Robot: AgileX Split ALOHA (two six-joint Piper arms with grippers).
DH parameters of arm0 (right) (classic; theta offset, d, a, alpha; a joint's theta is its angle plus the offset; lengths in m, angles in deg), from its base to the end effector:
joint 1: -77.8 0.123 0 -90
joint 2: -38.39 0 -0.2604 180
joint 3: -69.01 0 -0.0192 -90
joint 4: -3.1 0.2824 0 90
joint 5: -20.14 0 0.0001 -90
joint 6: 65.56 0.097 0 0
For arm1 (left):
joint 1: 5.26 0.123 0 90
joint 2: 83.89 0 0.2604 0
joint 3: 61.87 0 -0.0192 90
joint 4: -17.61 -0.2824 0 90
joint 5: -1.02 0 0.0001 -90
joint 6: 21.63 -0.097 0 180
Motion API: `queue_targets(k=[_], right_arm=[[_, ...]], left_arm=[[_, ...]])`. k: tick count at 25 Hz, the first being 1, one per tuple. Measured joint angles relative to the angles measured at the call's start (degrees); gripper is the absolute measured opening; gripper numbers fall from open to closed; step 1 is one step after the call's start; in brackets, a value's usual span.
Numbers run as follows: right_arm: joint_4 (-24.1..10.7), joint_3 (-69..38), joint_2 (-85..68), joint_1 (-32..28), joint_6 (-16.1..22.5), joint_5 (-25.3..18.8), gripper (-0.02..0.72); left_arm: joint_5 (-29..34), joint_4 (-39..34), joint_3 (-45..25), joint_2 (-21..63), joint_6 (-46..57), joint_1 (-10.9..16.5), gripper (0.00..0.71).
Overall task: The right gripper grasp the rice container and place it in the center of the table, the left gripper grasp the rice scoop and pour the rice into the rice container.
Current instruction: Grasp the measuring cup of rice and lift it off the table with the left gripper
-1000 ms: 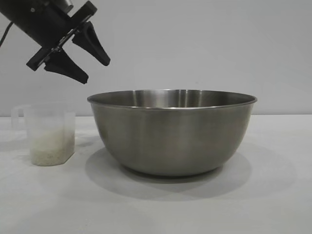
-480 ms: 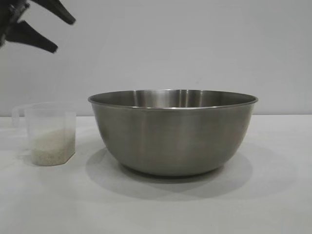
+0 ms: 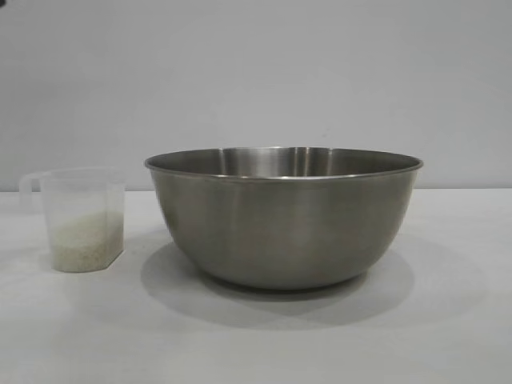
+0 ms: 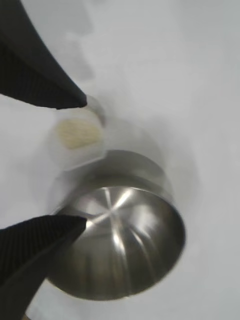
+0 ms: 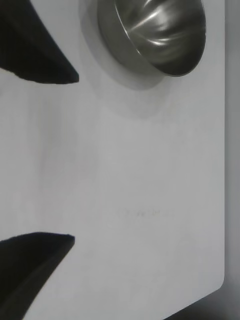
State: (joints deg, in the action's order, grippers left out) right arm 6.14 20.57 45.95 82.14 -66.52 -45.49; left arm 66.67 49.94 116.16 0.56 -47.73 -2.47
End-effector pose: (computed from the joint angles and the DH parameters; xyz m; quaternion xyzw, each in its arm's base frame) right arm 0.0472 0.0083 0.2802 -0.0426 0.8717 0.0408 0.4865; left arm 0.3394 -0.0308 0.2850 0.1171 0.9460 -0.2242 0.2029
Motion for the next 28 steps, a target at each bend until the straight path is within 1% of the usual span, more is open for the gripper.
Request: queue_targets(k=[3, 6, 8, 11, 14, 17, 20, 22, 28], right_arm=[[0.0, 0.0, 0.0, 0.0, 0.0, 0.0, 0.54], [0.0, 0.0, 0.0, 0.0, 0.0, 0.0, 0.54], [0.0, 0.0, 0.0, 0.0, 0.0, 0.0, 0.54], [0.0, 0.0, 0.0, 0.0, 0.0, 0.0, 0.54], [0.0, 0.0, 0.0, 0.0, 0.0, 0.0, 0.54], [0.0, 0.0, 0.0, 0.0, 0.0, 0.0, 0.54], [0.0, 0.0, 0.0, 0.0, 0.0, 0.0, 0.54], [0.0, 0.0, 0.0, 0.0, 0.0, 0.0, 0.54], [0.0, 0.0, 0.0, 0.0, 0.0, 0.0, 0.54]], left_arm=[[3.9, -10.0, 0.0, 0.8, 4.8, -3.9, 0.443], [4.6, -19.2, 0.0, 0.8, 11.0, -7.9, 0.443], [4.6, -23.1, 0.0, 0.8, 14.1, -10.1, 0.443], [4.6, -26.4, -0.1, 1.9, 17.6, -12.7, 0.443], [1.8, -29.2, -1.5, 5.1, 20.2, -14.5, 0.443], [-4.4, -30.2, -4.1, 10.0, 21.1, -14.7, 0.443], [-12.7, -30.3, -8.2, 15.2, 21.5, -14.7, 0.443], [-19.3, -30.3, -11.8, 18.2, 21.6, -14.7, 0.443], [-39.0, -28.2, -26.3, 24.3, 21.7, -14.7, 0.443]])
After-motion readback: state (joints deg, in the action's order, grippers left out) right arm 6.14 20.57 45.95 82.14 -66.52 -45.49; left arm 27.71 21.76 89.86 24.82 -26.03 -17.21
